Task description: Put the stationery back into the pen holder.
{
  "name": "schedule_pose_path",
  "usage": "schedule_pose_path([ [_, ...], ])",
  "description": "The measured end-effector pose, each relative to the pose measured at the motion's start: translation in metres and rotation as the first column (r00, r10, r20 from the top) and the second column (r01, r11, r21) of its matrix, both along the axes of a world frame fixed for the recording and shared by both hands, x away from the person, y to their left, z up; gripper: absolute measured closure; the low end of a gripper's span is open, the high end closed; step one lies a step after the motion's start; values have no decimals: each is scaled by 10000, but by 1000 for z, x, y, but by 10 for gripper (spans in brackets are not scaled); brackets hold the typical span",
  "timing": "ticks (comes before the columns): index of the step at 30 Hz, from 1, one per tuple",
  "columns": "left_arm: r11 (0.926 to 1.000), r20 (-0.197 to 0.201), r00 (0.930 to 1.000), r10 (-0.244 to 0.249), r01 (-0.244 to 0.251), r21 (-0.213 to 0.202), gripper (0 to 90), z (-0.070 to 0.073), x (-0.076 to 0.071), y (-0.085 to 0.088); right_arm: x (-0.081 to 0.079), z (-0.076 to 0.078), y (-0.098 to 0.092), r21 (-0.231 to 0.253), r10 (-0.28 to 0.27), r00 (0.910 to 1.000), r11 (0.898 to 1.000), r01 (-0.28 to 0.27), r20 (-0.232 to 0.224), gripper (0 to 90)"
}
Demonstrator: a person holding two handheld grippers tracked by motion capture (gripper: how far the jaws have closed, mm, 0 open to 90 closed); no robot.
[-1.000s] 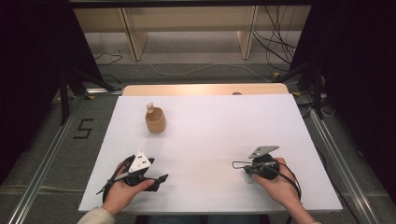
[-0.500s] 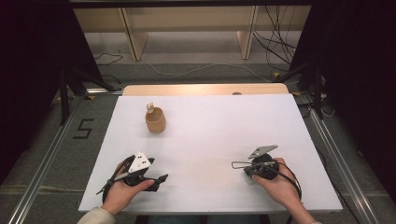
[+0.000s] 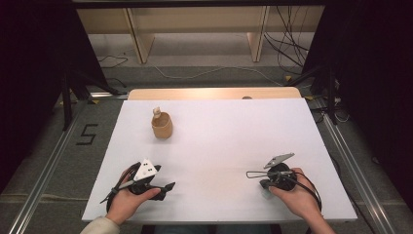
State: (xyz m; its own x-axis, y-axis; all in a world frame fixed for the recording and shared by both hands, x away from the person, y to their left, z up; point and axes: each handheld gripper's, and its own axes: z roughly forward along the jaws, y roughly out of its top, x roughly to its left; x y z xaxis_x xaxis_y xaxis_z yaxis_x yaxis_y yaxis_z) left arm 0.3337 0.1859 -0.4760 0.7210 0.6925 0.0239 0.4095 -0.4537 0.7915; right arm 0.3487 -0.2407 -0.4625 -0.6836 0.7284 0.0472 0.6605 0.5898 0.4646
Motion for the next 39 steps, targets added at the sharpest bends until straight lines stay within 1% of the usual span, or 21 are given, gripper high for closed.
schedule_pose_path([
  [3, 10000, 10, 10000, -4, 4, -4, 203, 0, 0, 0, -1, 0, -2, -142, 56, 10000, 9999, -57, -61, 900],
  [7, 10000, 23, 10000, 9, -9, -30, 203, 0, 0, 0, -5, 1, -7, -374, 194, 9991, 9991, -208, -374, 900],
  [11, 10000, 23, 10000, 6, -6, -28, 203, 0, 0, 0, -7, 1, -11, -437, 227, 9984, 9987, -250, -524, 900],
  [12, 10000, 24, 10000, 2, -2, -19, 203, 0, 0, 1, -9, 2, -14, -481, 245, 9977, 9985, -276, -628, 900],
  [16, 10000, 22, 10000, 19, -19, -16, 203, 0, 0, 1, -11, 3, -19, -546, 185, 9967, 9982, -229, -792, 900],
  [17, 10000, 21, 10000, 23, -23, -17, 203, 0, 0, 1, -11, 3, -22, -566, 77, 9964, 9983, -125, -841, 900],
  [20, 10000, 31, 10000, 49, -49, -72, 203, 0, 0, 0, -11, 3, -25, -559, -21, 9960, 9984, -29, -893, 900],
  [24, 10000, 5, 10000, 13, -13, -4, 203, 0, 0, 1, -11, 4, -31, -669, -146, 9959, 9977, 85, -898, 900],
  [25, 10000, 11, 10000, 30, -30, -33, 203, 0, 0, 1, -11, 4, -34, -599, -253, 9951, 9980, 196, -956, 900],
  [26, 10000, 22, 10000, 28, -28, -37, 203, 0, 0, 1, -11, 4, -36, -600, -210, 9951, 9981, 153, -963, 900],
  [27, 10000, 23, 10000, 27, -27, -39, 203, 0, 0, 1, -11, 4, -36, -613, -311, 9945, 9978, 251, -1001, 900],
  [34, 10000, 26, 10000, 9, -9, -13, 203, 0, 0, 1, -10, 5, -38, -756, -453, 9937, 9964, 376, -1026, 900],
  [39, 10000, 12, 10000, 4, -4, -21, 203, 0, 0, 0, -10, 6, -37, -912, -454, 9926, 9952, 351, -1131, 878],
])
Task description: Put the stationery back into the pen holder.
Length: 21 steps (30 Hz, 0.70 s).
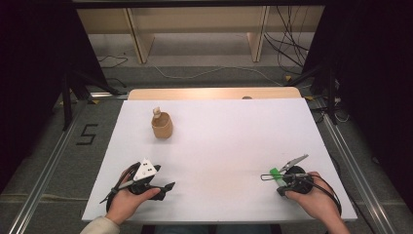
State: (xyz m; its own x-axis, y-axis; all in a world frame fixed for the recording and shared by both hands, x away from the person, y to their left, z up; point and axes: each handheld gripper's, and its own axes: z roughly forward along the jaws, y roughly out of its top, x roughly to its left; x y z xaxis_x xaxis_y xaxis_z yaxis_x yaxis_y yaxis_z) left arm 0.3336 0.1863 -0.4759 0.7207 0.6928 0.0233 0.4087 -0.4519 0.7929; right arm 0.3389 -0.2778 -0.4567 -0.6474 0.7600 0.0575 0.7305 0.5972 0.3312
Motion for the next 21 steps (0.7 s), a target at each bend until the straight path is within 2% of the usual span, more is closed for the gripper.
schedule_pose_path([
  [2, 10000, -1, 10000, -3, 3, 4, 203, 0, 0, 0, -1, 2, 1, 55, 88, 10000, 9999, -88, 29, 830],
  [6, 10000, -25, 10000, -8, 8, 32, 203, 0, 0, 0, 0, 8, 2, 155, 100, 9997, 9998, -103, 224, 797],
  [9, 10000, 5, 10000, -3, 3, 13, 203, 0, 0, -1, 3, 16, 2, 173, -41, 9986, 9998, 32, 519, 741],
  [12, 10000, -12, 10000, -36, 36, 41, 203, 0, 1, -1, 12, 22, 0, -118, -398, 9952, 9991, 410, 895, 660],
  [16, 10000, 12, 10000, -12, 12, 35, 203, 0, 1, 0, 20, 22, -1, -220, -666, 9941, 9974, 687, 860, 619],
  [17, 10000, -12, 10000, -3, 3, 22, 203, 0, 1, -1, 26, 21, -2, -298, -779, 9944, 9963, 802, 710, 608],
  [21, 10000, -5, 10000, 5, -5, 26, 203, 0, 1, 0, 35, 18, -1, -473, -839, 9946, 9951, 868, 605, 593],
])
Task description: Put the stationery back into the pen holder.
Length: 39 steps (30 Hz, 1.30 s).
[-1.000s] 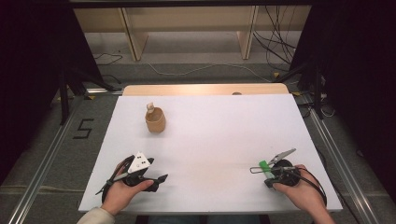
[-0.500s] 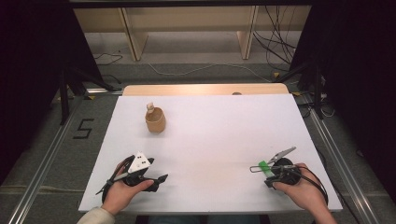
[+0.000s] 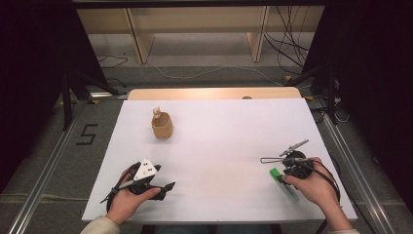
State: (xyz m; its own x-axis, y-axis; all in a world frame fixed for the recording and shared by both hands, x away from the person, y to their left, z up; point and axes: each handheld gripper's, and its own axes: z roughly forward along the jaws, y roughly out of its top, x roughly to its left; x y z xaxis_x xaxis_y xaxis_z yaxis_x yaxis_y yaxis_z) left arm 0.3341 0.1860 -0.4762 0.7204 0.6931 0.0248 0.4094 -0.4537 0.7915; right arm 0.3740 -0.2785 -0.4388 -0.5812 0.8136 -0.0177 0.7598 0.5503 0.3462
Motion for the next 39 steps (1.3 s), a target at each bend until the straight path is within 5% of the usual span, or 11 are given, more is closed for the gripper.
schedule_pose_path([
  [17, 10000, 22, 10000, -18, 18, -14, 203, 0, 0, 0, 34, -6, 24, -723, -29, 9963, 9974, -33, -859, 537],
  [30, 10000, 35, 10000, -28, 28, -42, 203, 0, 0, 0, 39, -12, 33, -1307, -170, 9901, 9914, -13, -1390, 561],
  [39, 10000, 48, 10000, -37, 38, -44, 203, 0, 0, 0, 39, -13, 32, -1214, -381, 9879, 9924, 198, -1502, 583],
])
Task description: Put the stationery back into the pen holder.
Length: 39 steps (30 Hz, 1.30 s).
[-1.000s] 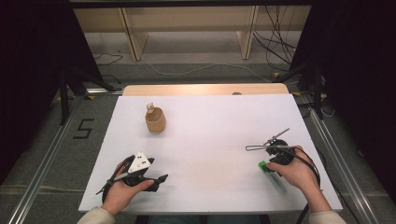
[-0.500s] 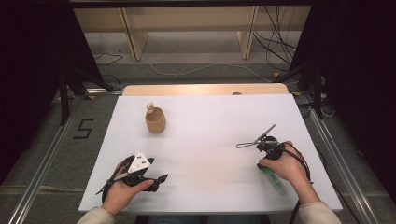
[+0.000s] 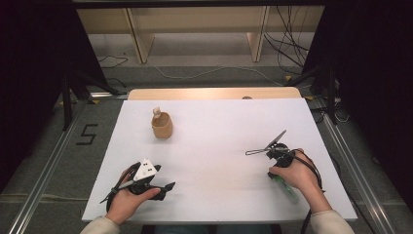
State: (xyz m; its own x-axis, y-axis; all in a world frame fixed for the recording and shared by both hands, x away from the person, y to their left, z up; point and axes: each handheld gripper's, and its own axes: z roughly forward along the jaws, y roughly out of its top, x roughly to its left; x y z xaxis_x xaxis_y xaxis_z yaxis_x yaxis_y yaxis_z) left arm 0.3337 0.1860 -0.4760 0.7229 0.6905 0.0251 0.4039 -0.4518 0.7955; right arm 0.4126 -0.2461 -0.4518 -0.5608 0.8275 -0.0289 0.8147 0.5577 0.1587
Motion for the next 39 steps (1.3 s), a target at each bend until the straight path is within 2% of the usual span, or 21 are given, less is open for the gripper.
schedule_pose_path([
  [9, 10000, 8, 10000, 0, 0, 7, 204, 0, 0, 0, 1, 0, -2, 115, -237, 9997, 9997, 237, 27, 605],
  [15, 10000, 13, 10000, -5, 5, 10, 204, 0, 0, 0, 1, 0, -2, 158, -421, 9991, 9990, 420, 62, 650],
  [26, 10000, 24, 10000, -12, 12, 16, 204, 0, 0, 0, 0, 1, -2, 215, -661, 9978, 9976, 661, 10, 669],
  [32, 10000, 19, 10000, -17, 17, 19, 205, 0, 0, 0, -1, 3, -2, 521, -613, 9981, 9967, 618, -105, 670],
  [39, 10000, 8, 10000, -9, 9, 23, 204, 0, 0, 0, -5, 15, 0, 903, -567, 9979, 9945, 536, 318, 671],
])
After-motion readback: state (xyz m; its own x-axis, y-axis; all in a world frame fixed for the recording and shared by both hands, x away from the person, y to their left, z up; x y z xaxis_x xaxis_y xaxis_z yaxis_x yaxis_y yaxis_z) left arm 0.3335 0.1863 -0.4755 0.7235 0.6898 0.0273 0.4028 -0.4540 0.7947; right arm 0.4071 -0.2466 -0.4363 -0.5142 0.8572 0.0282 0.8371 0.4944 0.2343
